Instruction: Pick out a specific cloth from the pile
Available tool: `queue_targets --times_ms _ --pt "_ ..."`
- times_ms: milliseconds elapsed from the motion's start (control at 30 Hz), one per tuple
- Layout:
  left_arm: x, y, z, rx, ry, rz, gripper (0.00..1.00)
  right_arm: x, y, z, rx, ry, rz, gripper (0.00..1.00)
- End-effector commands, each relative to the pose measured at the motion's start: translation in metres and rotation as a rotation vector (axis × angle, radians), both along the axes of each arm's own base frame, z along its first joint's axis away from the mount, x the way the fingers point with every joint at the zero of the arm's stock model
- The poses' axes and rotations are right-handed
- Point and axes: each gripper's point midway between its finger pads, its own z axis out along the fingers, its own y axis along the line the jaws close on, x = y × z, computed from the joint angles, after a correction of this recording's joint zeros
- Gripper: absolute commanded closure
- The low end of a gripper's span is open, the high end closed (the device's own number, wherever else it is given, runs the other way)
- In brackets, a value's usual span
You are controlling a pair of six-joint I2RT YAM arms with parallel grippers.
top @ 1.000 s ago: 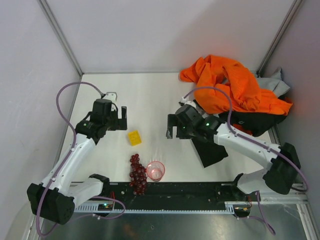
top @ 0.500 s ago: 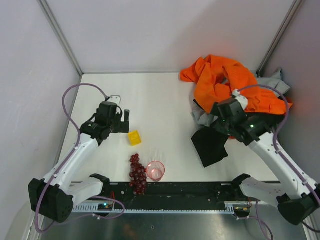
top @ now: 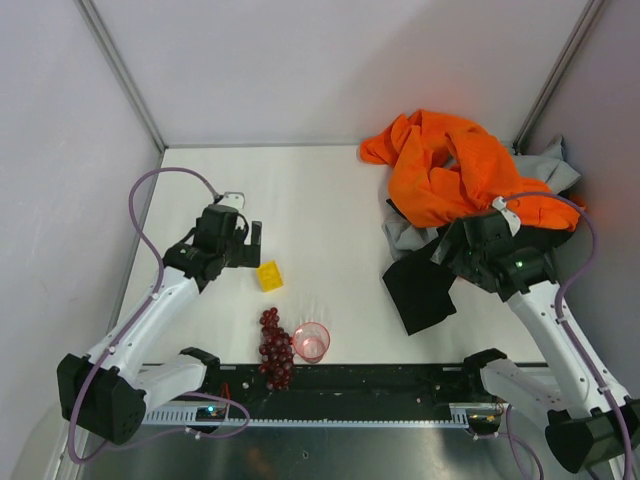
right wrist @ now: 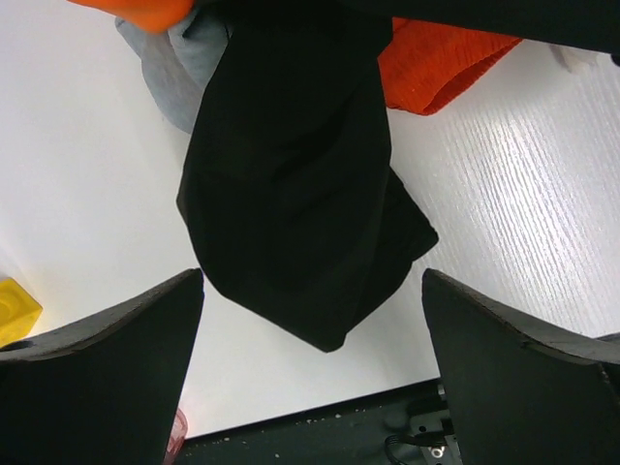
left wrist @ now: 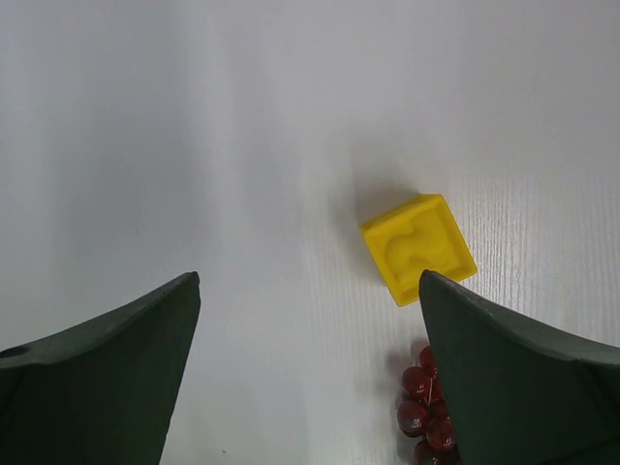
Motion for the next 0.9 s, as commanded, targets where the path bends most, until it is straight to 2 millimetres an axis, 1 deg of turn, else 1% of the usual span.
queue_targets --times_ms 0,133,400,467,600,700,867 --pt "0.005 -0.002 0.004 -0.004 -0.034 0.006 0.0 0.014 0.007 -0.005 0.006 0.001 0.024 0.01" --pt "0.006 -0.003 0.004 -0.005 -0.034 0.005 0.0 0.034 0.012 -0.014 0.009 0.007 0.033 0.01" --pt "0.006 -0.002 0.003 -0.001 -0.034 0.008 0.0 0.076 0.028 -0.027 0.072 -0.007 0.065 0.01" --pt "0.006 -0.002 0.003 0.0 -0.033 0.011 0.0 0.085 0.033 -0.028 0.082 -0.003 0.08 0.01" --pt "0.006 -0.002 0.002 0.002 -0.03 0.012 0.0 0.104 0.043 -0.038 0.085 0.034 0.106 0.01" --pt "0.006 -0.002 0.002 0.003 -0.03 0.011 0.0 0.114 0.051 -0.052 0.083 0.081 0.119 0.01" --pt "0.007 -0.001 0.001 0.005 -0.03 0.013 0.0 0.127 0.067 -0.057 0.066 0.095 0.145 0.01"
